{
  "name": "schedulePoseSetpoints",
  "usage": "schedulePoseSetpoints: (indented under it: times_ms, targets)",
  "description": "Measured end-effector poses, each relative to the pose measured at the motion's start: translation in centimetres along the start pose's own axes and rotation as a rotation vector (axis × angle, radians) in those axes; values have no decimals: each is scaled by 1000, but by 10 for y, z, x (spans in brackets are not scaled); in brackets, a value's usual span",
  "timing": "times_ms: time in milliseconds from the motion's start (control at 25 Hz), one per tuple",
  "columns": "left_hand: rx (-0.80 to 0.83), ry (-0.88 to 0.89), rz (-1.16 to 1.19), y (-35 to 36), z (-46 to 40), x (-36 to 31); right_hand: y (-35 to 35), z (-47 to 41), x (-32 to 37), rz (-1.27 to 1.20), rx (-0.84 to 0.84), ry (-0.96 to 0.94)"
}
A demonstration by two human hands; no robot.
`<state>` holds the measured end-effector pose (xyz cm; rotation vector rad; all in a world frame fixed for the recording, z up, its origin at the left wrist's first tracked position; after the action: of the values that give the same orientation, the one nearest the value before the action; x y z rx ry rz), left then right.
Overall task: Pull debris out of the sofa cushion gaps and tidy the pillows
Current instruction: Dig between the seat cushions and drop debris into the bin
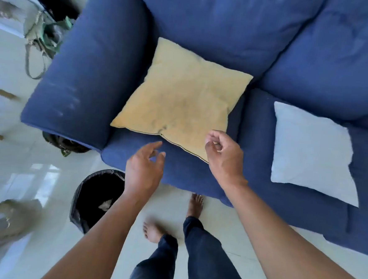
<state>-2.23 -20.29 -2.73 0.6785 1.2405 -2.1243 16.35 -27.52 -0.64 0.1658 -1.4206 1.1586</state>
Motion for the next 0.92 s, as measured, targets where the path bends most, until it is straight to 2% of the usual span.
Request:
schedulePoseSetpoints:
  times_ms: [80, 280, 520, 920]
  targets:
    - [70, 80, -31, 34, -7, -44, -40, -7, -20, -52, -89, 52]
    - [198, 169, -32, 108, -7, -109, -106, -17, -66, -151, -190, 191]
    - [249, 90, -34, 175, -2, -156, -160, -58, -98, -131, -182, 241]
    - [417, -7, -28, 259, -68, -216, -171, -137, -113, -154, -216, 343]
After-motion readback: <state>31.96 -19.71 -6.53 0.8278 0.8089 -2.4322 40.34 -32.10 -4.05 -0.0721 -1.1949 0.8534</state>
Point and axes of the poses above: each hand's wrist, its own z-axis away from the middle knuckle, its own y-axis out of the palm, x = y × z, the point moved 1 cm from there along -z, towards the middle knuckle, and after that the axes turned 5 degrees about -y, right-handed, at the moved point
